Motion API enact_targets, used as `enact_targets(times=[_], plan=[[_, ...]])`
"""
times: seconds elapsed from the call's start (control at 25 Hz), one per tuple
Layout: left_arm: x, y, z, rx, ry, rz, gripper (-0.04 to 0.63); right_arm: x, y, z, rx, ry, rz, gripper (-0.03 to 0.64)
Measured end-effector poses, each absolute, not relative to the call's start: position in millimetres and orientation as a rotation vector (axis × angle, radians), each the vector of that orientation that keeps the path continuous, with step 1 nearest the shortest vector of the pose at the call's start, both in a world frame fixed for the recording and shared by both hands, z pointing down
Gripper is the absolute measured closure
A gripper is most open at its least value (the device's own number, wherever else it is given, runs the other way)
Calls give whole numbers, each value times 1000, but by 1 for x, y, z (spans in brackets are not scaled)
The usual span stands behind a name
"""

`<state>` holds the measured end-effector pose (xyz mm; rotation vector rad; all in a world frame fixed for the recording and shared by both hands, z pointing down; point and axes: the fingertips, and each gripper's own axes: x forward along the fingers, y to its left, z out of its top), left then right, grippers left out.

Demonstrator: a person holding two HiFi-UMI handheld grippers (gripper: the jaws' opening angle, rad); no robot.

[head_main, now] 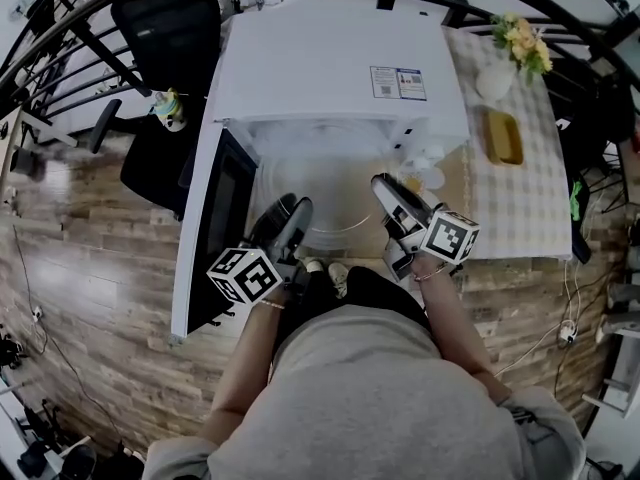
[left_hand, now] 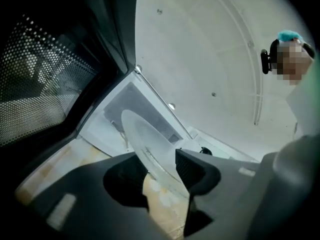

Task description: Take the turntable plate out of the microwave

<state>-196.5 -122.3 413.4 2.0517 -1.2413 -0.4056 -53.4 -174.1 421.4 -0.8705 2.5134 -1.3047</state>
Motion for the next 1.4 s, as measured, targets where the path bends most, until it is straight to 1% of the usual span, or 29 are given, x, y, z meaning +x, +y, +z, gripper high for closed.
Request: enact_targets(times=[0.64, 1.4], plan=[[-199, -123, 404, 2075, -1267, -409, 420, -57, -176, 409, -829, 2550, -1229, 464], [-201, -122, 408, 2055, -1279, -408, 420, -60, -176, 415, -826, 2550, -1257, 462]])
